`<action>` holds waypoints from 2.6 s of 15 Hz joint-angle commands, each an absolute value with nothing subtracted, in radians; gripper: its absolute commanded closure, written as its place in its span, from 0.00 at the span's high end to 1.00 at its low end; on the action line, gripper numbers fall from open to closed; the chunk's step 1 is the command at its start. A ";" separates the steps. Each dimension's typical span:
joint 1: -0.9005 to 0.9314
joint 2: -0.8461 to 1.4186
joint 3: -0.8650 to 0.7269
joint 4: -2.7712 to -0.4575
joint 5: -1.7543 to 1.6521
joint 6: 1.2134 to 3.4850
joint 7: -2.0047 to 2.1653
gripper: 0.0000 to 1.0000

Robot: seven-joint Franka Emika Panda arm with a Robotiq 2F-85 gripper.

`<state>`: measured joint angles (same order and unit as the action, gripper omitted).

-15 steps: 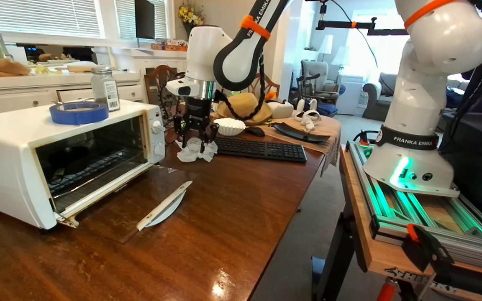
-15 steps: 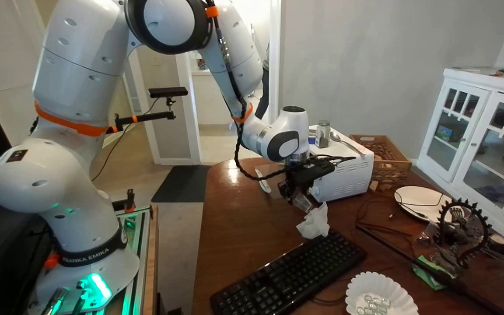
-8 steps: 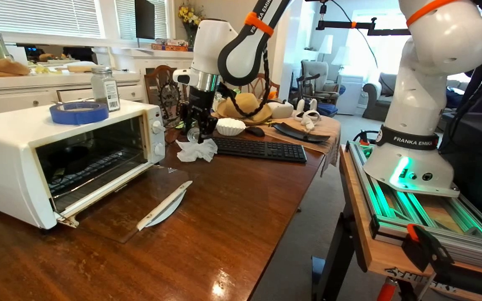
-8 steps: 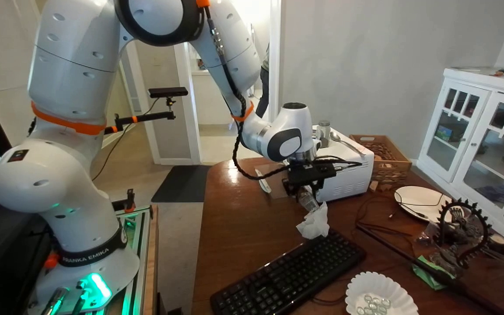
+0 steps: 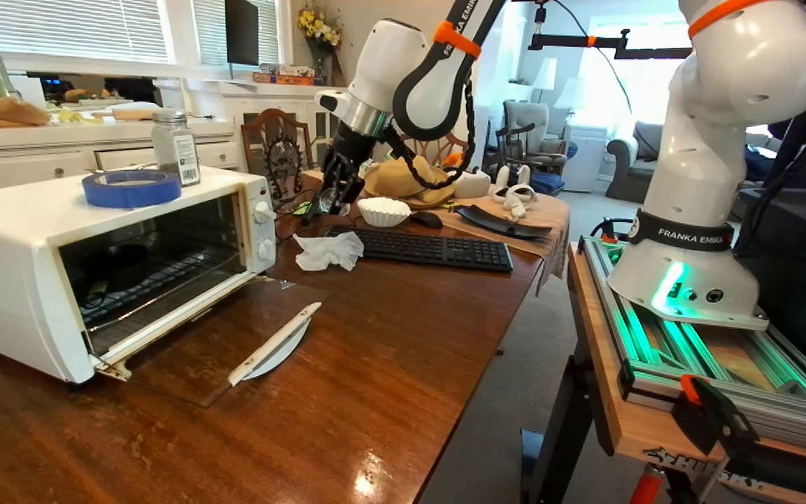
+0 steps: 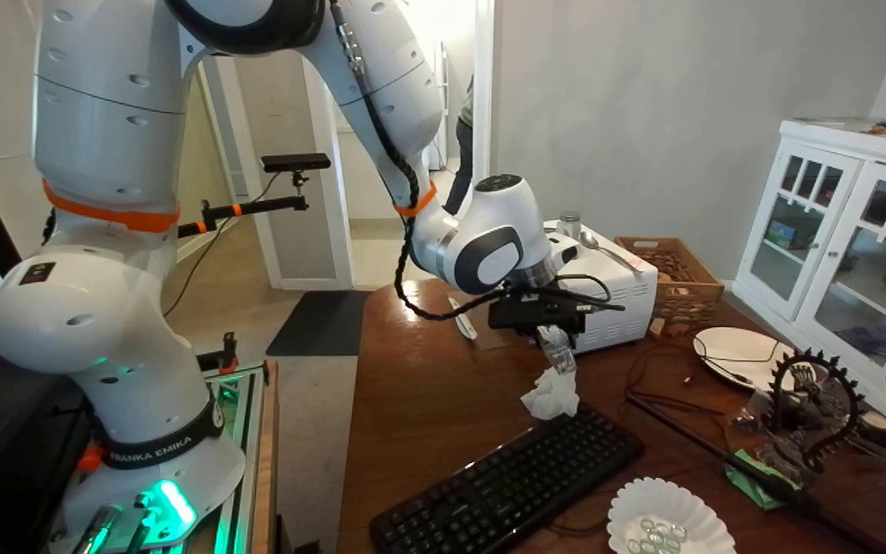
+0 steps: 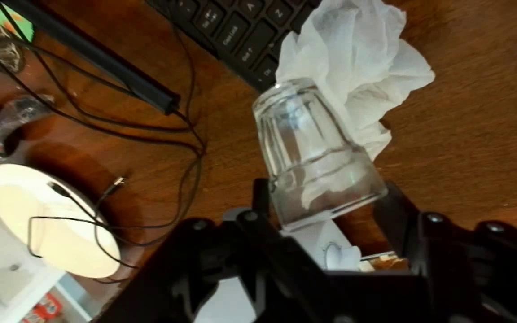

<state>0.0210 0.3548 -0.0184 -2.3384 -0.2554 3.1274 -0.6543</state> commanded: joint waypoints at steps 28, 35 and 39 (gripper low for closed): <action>0.723 0.385 -0.558 -2.299 0.279 3.625 -0.393 0.35; 0.433 0.307 -0.206 -2.215 0.162 3.597 -0.159 0.35; 0.284 0.314 -0.061 -2.174 0.108 3.520 -0.105 0.35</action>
